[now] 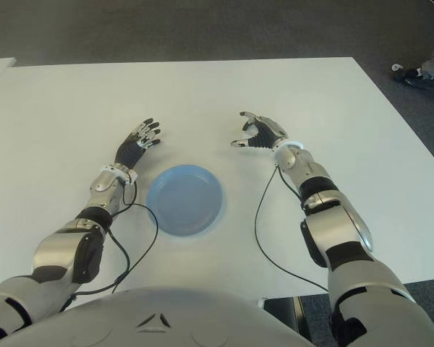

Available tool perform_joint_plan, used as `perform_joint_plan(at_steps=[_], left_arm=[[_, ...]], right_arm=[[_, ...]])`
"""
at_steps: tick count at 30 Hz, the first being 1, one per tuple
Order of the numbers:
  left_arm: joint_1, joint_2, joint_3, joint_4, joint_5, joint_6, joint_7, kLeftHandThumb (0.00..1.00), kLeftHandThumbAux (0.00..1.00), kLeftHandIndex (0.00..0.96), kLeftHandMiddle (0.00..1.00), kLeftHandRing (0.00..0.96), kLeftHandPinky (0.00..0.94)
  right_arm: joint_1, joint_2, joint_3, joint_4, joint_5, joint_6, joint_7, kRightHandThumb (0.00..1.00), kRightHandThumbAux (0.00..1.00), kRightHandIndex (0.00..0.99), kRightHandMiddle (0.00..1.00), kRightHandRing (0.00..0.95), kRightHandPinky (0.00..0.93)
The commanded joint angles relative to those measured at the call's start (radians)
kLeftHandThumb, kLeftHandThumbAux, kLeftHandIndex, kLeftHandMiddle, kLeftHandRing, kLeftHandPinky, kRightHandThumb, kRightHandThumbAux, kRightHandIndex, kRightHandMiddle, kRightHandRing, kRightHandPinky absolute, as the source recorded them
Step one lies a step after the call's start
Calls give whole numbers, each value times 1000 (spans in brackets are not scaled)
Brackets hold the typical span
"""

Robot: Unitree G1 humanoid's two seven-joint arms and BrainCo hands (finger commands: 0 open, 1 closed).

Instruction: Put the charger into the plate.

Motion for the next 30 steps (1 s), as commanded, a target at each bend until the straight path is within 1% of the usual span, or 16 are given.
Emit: perform_joint_plan(at_steps=[1, 4, 7, 12, 18, 19, 20, 21, 22, 23, 25, 26, 27, 28, 29, 30], left_arm=[[35, 4, -7, 39, 13, 55, -9, 50, 509, 42, 110, 111, 137], [35, 5, -6, 40, 13, 56, -11, 48, 514, 45, 112, 114, 138], [35, 6, -7, 41, 14, 57, -13, 46, 514, 46, 111, 114, 139], [34, 7, -9, 41, 16, 59, -13, 44, 514, 46, 110, 114, 138], [32, 8, -11, 42, 17, 62, -13, 38, 515, 42, 103, 107, 129], [30, 8, -11, 43, 17, 65, -12, 37, 516, 42, 102, 107, 129], [29, 7, -11, 44, 18, 67, -11, 37, 517, 41, 102, 106, 129], [28, 7, -11, 45, 18, 69, -8, 37, 517, 41, 102, 106, 129], [28, 7, -11, 45, 18, 70, -7, 38, 518, 41, 102, 106, 128], [27, 6, -10, 46, 18, 71, -6, 38, 518, 40, 102, 106, 128], [26, 6, -10, 46, 18, 71, -6, 38, 517, 40, 103, 105, 127], [25, 6, -10, 46, 18, 70, -6, 38, 514, 40, 105, 107, 128], [25, 6, -11, 46, 18, 69, -6, 39, 513, 41, 106, 107, 128], [25, 6, -11, 46, 18, 69, -7, 39, 512, 41, 108, 108, 129], [25, 6, -11, 46, 19, 68, -7, 39, 512, 41, 108, 109, 129], [25, 6, -11, 46, 19, 68, -7, 38, 512, 41, 109, 109, 129]], right_arm=[[186, -51, 40, -87, -20, 47, 137, 0, 517, 0, 742, 832, 804], [214, -68, 39, -131, -18, 58, 142, 0, 524, 0, 679, 755, 669], [255, -90, 34, -176, -13, 54, 142, 0, 525, 0, 629, 701, 587], [311, -115, 23, -255, -2, 54, 152, 0, 526, 0, 593, 665, 547], [406, -146, 4, -409, 29, 56, 183, 0, 525, 0, 547, 621, 447], [437, -155, -2, -460, 38, 60, 189, 0, 524, 0, 518, 611, 434], [460, -162, -6, -499, 44, 64, 194, 0, 522, 0, 461, 600, 437], [483, -171, -11, -533, 50, 65, 196, 0, 521, 0, 441, 595, 438], [497, -176, -15, -554, 54, 68, 198, 0, 515, 0, 376, 542, 351], [506, -179, -18, -564, 55, 67, 199, 0, 513, 0, 353, 523, 320], [525, -186, -28, -586, 59, 62, 199, 0, 503, 0, 232, 461, 223], [535, -189, -34, -597, 62, 58, 198, 0, 497, 0, 185, 394, 188], [543, -191, -38, -606, 65, 52, 196, 0, 495, 0, 168, 369, 176], [549, -193, -42, -613, 67, 50, 195, 0, 492, 0, 137, 311, 147], [554, -193, -45, -618, 68, 45, 193, 0, 491, 0, 126, 291, 137], [558, -194, -47, -622, 68, 41, 191, 0, 490, 0, 104, 244, 114]])
